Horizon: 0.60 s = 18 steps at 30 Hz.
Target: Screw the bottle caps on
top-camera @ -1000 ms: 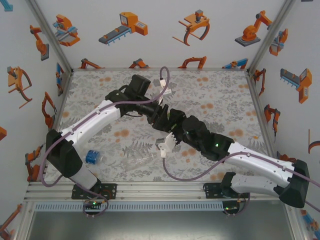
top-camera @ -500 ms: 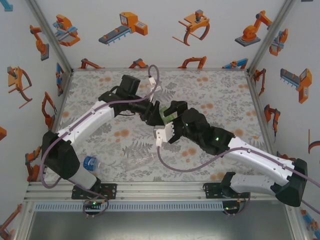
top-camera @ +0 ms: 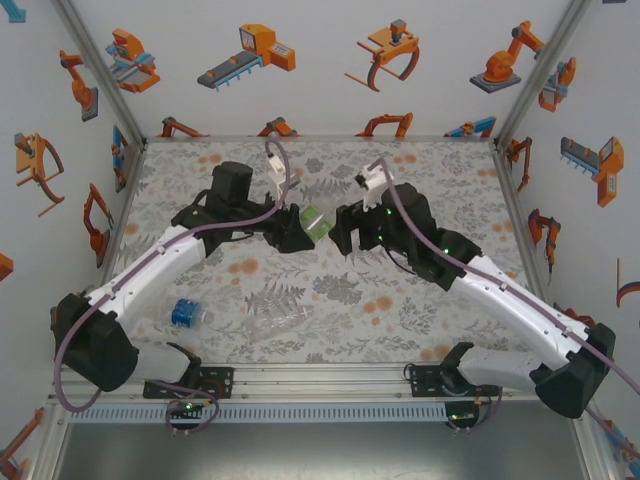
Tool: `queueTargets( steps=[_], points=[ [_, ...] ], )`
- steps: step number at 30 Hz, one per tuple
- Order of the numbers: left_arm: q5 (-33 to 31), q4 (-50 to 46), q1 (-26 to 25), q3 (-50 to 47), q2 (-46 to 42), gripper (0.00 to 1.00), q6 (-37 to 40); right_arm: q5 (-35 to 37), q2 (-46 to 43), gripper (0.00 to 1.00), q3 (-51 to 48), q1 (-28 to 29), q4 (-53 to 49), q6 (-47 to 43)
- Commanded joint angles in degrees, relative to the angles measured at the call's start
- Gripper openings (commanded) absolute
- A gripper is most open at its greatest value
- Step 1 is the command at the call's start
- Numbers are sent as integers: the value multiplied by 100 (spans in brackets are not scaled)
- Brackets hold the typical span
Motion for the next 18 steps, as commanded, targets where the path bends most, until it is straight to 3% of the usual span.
queueTargets(
  steps=[1, 7, 18],
  points=[
    [-254, 618, 17, -179, -228, 39, 59, -236, -37, 74, 195, -17, 117, 2747],
    [-304, 832, 16, -365, -413, 38, 48, -348, 177, 82, 153, -12, 983, 4082],
    [-300, 790, 8, -576, -806, 39, 193, 94, 914, 73, 400, -78, 1231, 4270]
  ],
)
